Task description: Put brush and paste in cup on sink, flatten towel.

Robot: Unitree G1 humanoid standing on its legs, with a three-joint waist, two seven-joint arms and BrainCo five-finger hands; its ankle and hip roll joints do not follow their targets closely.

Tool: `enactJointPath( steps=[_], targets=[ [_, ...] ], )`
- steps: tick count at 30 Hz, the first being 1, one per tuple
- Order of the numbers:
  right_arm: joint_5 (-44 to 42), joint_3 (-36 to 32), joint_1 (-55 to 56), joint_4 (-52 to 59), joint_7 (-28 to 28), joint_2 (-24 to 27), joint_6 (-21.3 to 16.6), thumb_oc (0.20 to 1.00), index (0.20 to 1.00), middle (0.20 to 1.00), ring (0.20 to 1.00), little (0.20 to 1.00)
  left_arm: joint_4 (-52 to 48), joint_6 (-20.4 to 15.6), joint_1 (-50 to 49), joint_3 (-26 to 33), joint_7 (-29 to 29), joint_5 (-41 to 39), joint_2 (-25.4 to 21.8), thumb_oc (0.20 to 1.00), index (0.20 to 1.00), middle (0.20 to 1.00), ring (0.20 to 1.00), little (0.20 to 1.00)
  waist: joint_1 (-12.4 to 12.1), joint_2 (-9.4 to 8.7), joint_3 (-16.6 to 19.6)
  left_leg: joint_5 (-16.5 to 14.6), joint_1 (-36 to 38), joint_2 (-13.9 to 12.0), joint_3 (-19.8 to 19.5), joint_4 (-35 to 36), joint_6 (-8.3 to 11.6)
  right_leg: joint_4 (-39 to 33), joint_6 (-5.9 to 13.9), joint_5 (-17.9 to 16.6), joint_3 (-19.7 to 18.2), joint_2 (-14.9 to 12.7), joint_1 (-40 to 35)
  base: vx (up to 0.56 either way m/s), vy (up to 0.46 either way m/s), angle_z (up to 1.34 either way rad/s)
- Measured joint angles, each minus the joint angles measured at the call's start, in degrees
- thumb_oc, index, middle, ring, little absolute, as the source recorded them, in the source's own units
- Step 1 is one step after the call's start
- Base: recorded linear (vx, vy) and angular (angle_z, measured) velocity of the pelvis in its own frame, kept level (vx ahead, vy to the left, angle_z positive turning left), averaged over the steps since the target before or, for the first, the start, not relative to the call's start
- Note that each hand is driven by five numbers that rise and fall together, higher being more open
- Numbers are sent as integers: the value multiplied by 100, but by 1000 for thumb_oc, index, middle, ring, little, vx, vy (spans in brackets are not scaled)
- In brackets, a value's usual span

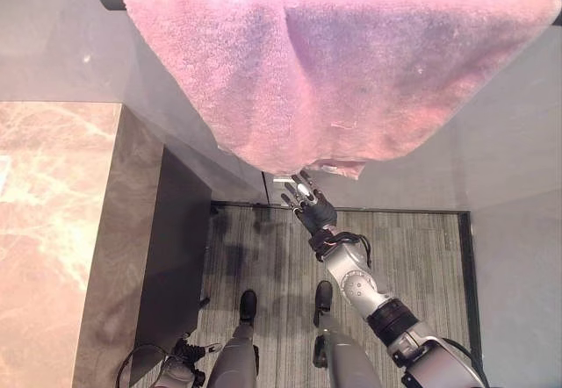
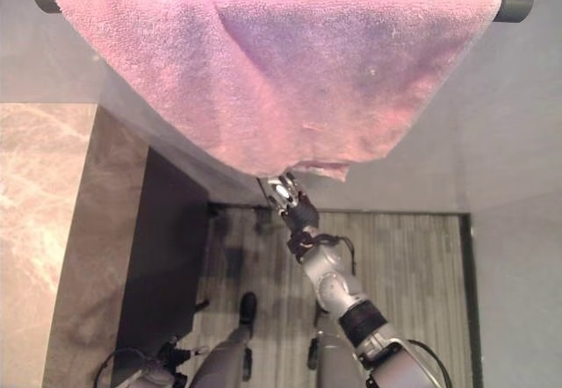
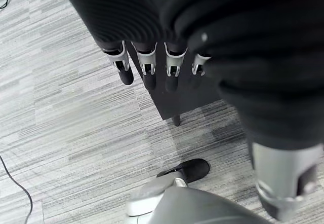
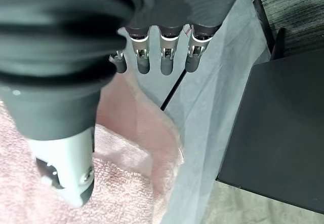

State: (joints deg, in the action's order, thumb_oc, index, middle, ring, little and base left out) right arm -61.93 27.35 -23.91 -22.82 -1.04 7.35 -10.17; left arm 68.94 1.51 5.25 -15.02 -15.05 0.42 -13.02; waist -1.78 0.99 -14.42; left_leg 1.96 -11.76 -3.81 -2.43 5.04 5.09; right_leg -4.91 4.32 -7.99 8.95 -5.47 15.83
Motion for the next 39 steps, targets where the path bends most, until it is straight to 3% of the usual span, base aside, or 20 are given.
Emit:
enactJointPath(
  steps=[5,17,33,36,37,38,39],
  targets=[
    [-34,-214,6,30,-18,12,-146,1000,1000,1000,1000,1000,6,2,-2,-4,-1,2,71,1000,1000,1000,1000,1000,-32,187,21,2,79,29,-1,0,-3,0,6,-1,0,-30,-77,0,0,0],
    [-27,-593,28,275,-265,33,-508,1000,1000,1000,1000,1000,-7,1,-22,-211,1,63,220,1000,1000,1000,1000,1000,-24,355,145,23,74,40,-13,0,-10,1,15,-10,8,-42,-81,0,0,0],
    [-34,-569,26,456,-270,36,-636,1000,1000,1000,1000,1000,-26,0,-25,-213,-11,69,219,1000,1000,1000,1000,1000,18,281,232,25,59,40,-28,0,-9,1,14,-10,29,-44,-77,0,0,0],
    [-34,-548,26,461,-229,52,-635,824,824,824,824,824,-22,0,-25,-213,-10,69,218,1000,1000,1000,1000,1000,20,244,271,25,47,38,-33,0,-8,1,14,-9,35,-41,-70,0,0,0],
    [-34,-542,27,471,-212,54,-635,658,658,658,658,658,-24,-1,-25,-213,-10,69,218,1000,1000,1000,1000,1000,25,231,283,25,42,38,-37,1,-8,1,14,-9,40,-41,-67,0,0,0],
    [-34,-539,27,478,-197,62,-635,567,567,567,567,567,-23,-1,-25,-212,-10,69,216,1000,1000,1000,1000,1000,28,224,289,25,37,39,-37,1,-8,1,14,-9,41,-42,-62,0,0,0],
    [-34,-540,28,490,-141,69,-636,413,413,413,413,413,-23,-1,-25,-212,-10,70,215,1000,1000,1000,1000,1000,29,216,294,25,21,40,-44,1,-8,1,14,-9,49,-44,-53,0,0,0]
  ],
)
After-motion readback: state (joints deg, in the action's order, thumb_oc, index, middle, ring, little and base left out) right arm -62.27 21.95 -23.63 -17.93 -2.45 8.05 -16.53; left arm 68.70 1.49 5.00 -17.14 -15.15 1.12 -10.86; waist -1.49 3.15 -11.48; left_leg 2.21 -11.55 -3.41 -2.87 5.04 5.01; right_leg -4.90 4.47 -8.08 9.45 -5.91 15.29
